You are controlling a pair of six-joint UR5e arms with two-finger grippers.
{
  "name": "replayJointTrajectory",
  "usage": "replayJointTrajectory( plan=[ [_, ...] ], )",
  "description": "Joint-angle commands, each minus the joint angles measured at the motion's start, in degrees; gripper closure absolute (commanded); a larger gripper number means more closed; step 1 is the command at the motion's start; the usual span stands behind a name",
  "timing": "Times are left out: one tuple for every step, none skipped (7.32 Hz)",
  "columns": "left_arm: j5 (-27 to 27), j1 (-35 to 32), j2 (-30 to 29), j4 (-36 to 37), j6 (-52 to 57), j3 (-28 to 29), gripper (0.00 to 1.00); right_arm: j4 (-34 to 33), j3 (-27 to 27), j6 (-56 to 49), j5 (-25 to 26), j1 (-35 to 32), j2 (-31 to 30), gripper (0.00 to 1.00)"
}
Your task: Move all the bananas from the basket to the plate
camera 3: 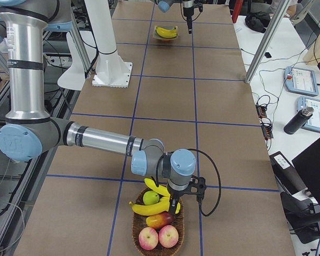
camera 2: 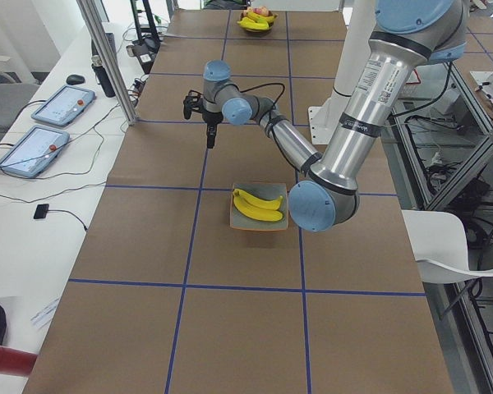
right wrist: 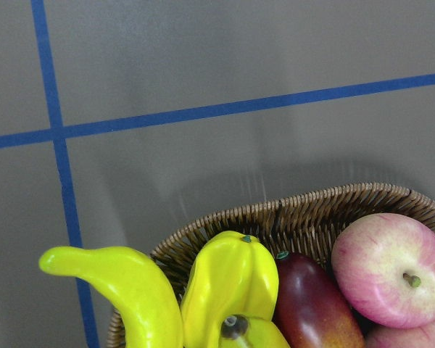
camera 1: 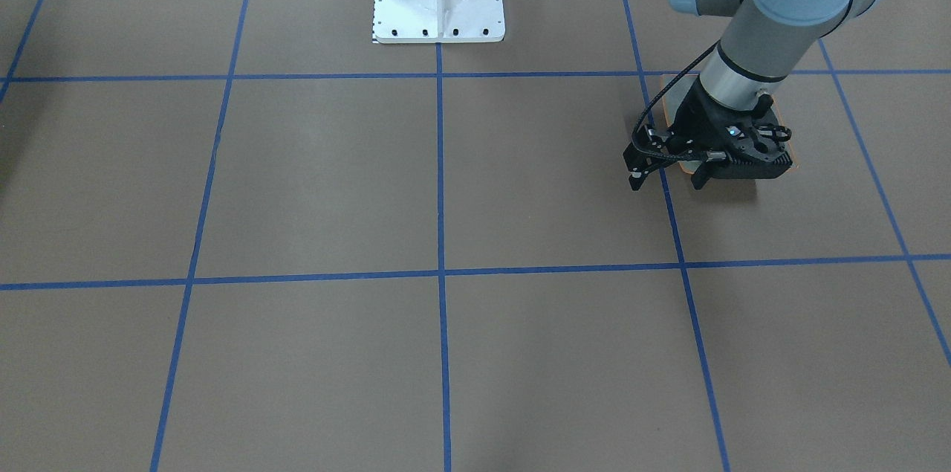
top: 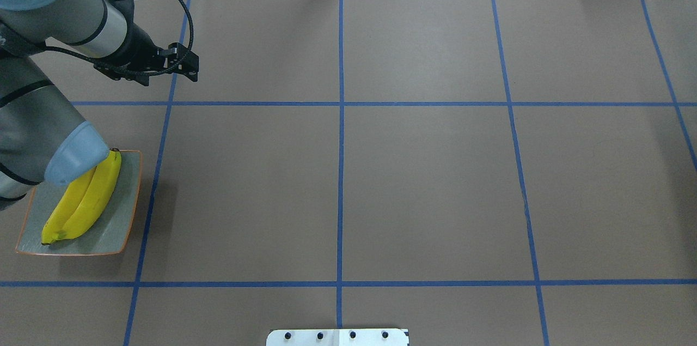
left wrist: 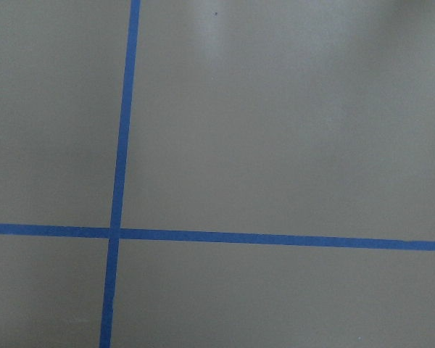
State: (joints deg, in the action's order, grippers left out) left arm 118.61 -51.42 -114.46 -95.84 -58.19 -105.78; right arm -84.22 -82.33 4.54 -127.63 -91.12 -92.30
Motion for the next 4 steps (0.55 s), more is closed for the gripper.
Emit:
replayJointTrajectory(
  plan=[
    [-0.22,0.53,-0.15,-0.04,0.0,-0.04,0.0,0.11,2.25,-3.65,0.11,0.85,-0.25,0.0],
    [-0.22,0.53,-0.15,-0.04,0.0,-0.04,0.0,-0.06,2.52,-4.53,0.11,1.21,-0.34,0.0],
    [-0.22,0.53,-0.15,-0.04,0.0,0.04,0.0,0.11,2.7,-4.71,0.02,1.91,-1.03,0.0],
    [-0.22,0.53,-0.15,-0.04,0.09,-0.04,0.0,0.03,2.7,-5.06,0.02,2.43,-1.21,0.0]
  ],
)
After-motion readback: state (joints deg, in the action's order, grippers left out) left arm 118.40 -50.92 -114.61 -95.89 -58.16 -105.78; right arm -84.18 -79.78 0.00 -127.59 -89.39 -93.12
